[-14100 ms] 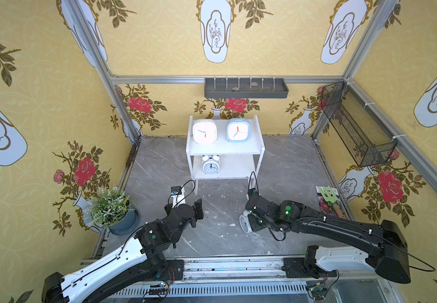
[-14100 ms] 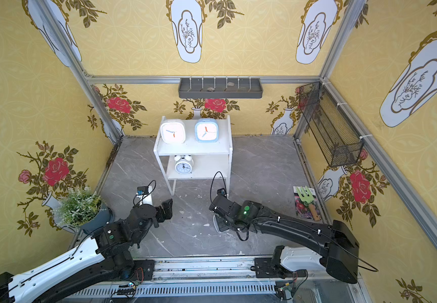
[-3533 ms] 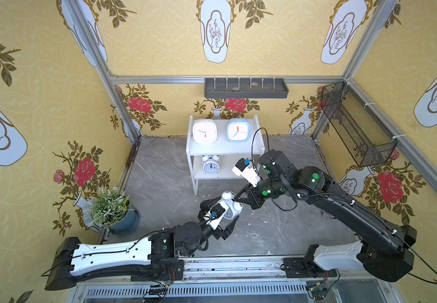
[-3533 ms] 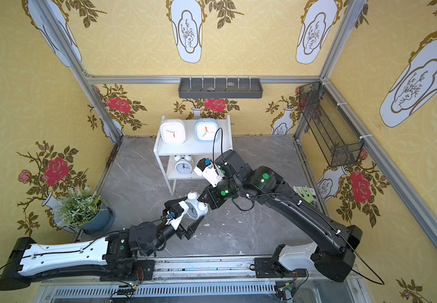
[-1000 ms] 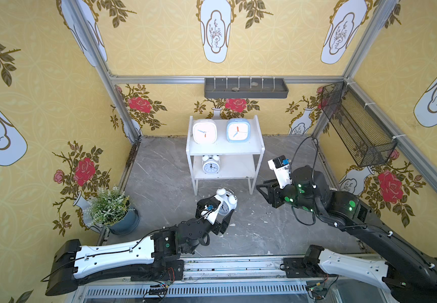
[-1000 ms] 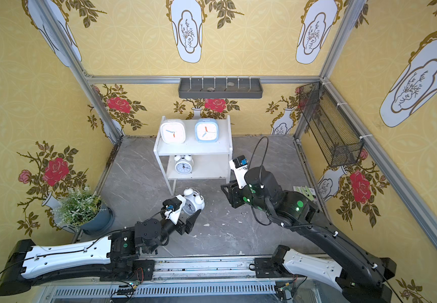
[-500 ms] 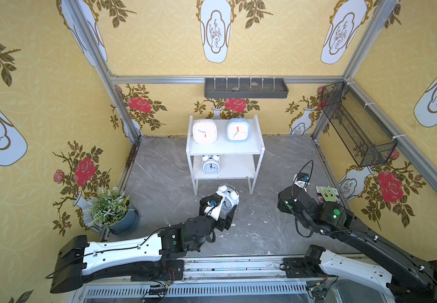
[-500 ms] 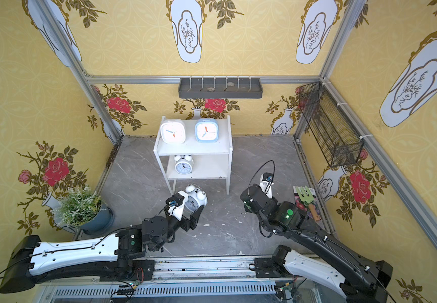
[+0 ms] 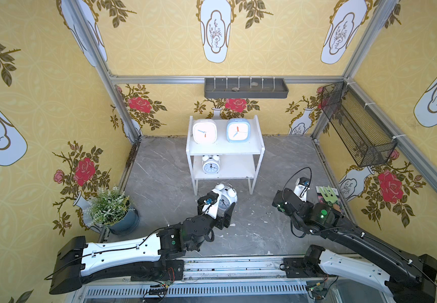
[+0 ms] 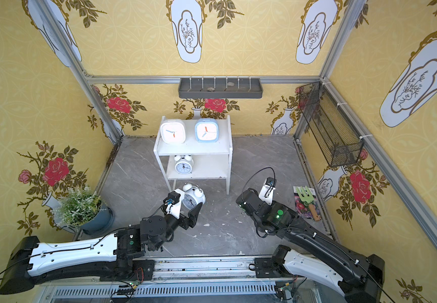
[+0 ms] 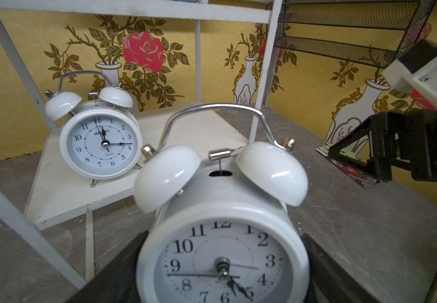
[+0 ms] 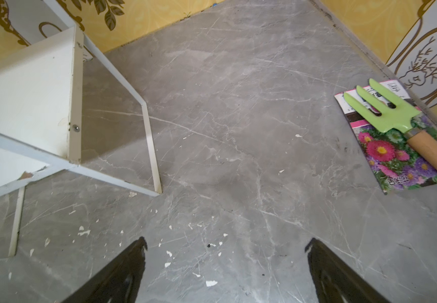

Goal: Place the alarm clocks on the shelf by style
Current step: Adjust the alarm, then place the alarm on the shelf.

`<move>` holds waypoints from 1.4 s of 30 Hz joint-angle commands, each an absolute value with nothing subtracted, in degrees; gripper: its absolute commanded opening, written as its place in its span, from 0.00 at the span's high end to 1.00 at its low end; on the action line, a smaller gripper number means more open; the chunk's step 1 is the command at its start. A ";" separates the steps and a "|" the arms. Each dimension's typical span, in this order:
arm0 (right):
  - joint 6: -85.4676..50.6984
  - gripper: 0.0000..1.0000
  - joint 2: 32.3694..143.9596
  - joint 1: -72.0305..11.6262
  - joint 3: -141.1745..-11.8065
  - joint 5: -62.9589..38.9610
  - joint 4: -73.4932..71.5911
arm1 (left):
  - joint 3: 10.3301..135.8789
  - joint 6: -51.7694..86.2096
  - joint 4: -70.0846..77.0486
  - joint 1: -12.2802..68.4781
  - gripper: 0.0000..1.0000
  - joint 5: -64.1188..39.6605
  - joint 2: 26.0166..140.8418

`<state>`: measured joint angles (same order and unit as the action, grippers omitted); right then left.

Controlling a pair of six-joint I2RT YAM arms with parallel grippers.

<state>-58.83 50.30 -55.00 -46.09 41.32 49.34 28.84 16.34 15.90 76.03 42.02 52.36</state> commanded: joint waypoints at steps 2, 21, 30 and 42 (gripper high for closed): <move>-40.34 0.02 46.97 -49.05 -44.13 25.52 34.64 | 28.65 17.58 20.99 75.85 0.48 43.80 53.49; -33.19 0.26 49.10 -4.31 -40.78 -15.82 24.06 | 34.41 15.38 34.60 67.20 0.51 36.47 67.64; -32.50 0.25 45.72 -4.13 -39.52 -17.18 23.88 | 39.28 14.24 40.19 65.53 0.52 38.08 77.69; -31.07 0.24 42.67 -3.60 -39.12 -18.82 24.09 | 45.45 13.47 42.10 63.94 0.53 40.53 85.54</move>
<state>-32.18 43.05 -3.75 -39.13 -17.89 26.46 44.31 14.00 38.89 64.03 39.16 84.73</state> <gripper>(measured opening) 0.761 0.859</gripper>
